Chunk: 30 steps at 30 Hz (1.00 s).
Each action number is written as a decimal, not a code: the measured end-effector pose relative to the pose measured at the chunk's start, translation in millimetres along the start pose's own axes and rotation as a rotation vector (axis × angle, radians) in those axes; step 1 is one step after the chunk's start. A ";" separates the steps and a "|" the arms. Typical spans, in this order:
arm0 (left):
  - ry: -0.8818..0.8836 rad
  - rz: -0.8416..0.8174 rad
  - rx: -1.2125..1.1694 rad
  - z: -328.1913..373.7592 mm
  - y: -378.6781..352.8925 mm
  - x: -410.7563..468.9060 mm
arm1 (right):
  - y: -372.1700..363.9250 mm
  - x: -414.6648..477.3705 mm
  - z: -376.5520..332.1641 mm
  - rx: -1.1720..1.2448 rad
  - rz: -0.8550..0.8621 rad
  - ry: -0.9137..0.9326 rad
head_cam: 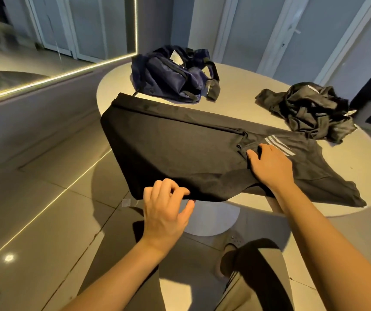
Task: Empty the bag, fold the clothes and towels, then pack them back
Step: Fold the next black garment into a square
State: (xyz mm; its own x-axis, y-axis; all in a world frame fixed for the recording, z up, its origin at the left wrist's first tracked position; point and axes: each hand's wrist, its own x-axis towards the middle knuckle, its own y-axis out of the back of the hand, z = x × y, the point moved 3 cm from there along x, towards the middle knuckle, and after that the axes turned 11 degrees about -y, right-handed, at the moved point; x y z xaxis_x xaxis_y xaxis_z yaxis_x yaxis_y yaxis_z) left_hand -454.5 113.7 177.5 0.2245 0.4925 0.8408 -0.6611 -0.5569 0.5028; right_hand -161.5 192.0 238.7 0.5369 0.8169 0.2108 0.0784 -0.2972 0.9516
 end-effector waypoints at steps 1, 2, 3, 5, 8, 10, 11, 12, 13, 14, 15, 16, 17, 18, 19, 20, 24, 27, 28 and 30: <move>0.000 0.007 -0.012 1.3 1.4 -0.1 | 0.0 0.1 0.0 0.002 0.002 0.001; 0.002 0.010 -0.031 2.6 3.9 -1.0 | 0.2 0.3 -0.1 0.003 0.001 0.002; 0.002 0.011 -0.052 3.6 7.9 -2.4 | 0.1 0.5 0.0 0.004 0.002 0.004; -0.010 0.014 -0.085 4.1 18.6 -4.3 | 0.4 0.9 0.7 0.008 0.018 0.011; -0.063 0.003 -0.101 0.1 35.7 -1.6 | 0.2 1.1 0.0 0.009 0.031 0.016; -0.106 -0.004 -0.081 -5.3 43.8 3.3 | 0.6 0.9 -0.5 0.016 0.040 0.016; -0.123 -0.012 -0.060 -8.8 47.0 5.7 | 0.7 1.0 -0.3 0.019 0.045 0.018; -0.141 -0.023 -0.032 -12.7 49.9 8.0 | 1.3 1.0 -0.1 0.023 0.051 0.020; -0.155 -0.034 -0.003 -17.3 53.7 9.8 | 1.3 1.3 0.3 0.029 0.056 0.023; -0.164 -0.043 0.024 -22.8 58.3 11.0 | 1.3 1.3 0.7 0.037 0.059 0.025; -0.165 -0.048 0.048 -28.9 64.0 11.5 | 1.5 1.3 1.0 0.045 0.061 0.027; -0.160 -0.052 0.067 -35.2 70.6 11.8 | 2.0 1.1 1.1 0.050 0.064 0.028; -0.152 -0.055 0.084 -41.2 77.9 11.9 | 1.9 1.6 1.4 0.052 0.067 0.031; -0.142 -0.056 0.101 -47.1 85.2 11.7 | 2.2 1.9 1.7 0.053 0.070 0.032; -0.130 -0.053 0.117 -53.0 92.4 11.4 | 2.0 2.6 2.1 0.055 0.071 0.031; -0.112 -0.044 0.128 -58.9 99.7 11.8 | 1.9 3.0 1.9 0.055 0.069 0.029; -0.035 -0.022 0.147 -78.8 124.5 17.2 | 1.9 3.6 0.7 0.055 0.070 0.026; 0.007 0.008 0.118 -86.7 140.5 25.9 | 3.6 3.5 0.1 0.052 0.073 0.027; 0.026 0.019 0.096 -90.2 144.6 29.6 | 4.8 2.6 -0.9 0.054 0.076 0.025; 0.081 0.021 0.020 -96.7 150.5 38.9 | 5.6 1.2 -1.4 0.056 0.073 0.007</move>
State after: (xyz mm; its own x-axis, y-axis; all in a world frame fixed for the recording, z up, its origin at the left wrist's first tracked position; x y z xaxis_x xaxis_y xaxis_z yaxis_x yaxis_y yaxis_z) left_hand -614.5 113.8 266.5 0.1512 0.5324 0.8329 -0.6503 -0.5810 0.4895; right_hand -161.6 192.0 244.6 0.5369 0.7956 0.2807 0.0863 -0.3828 0.9198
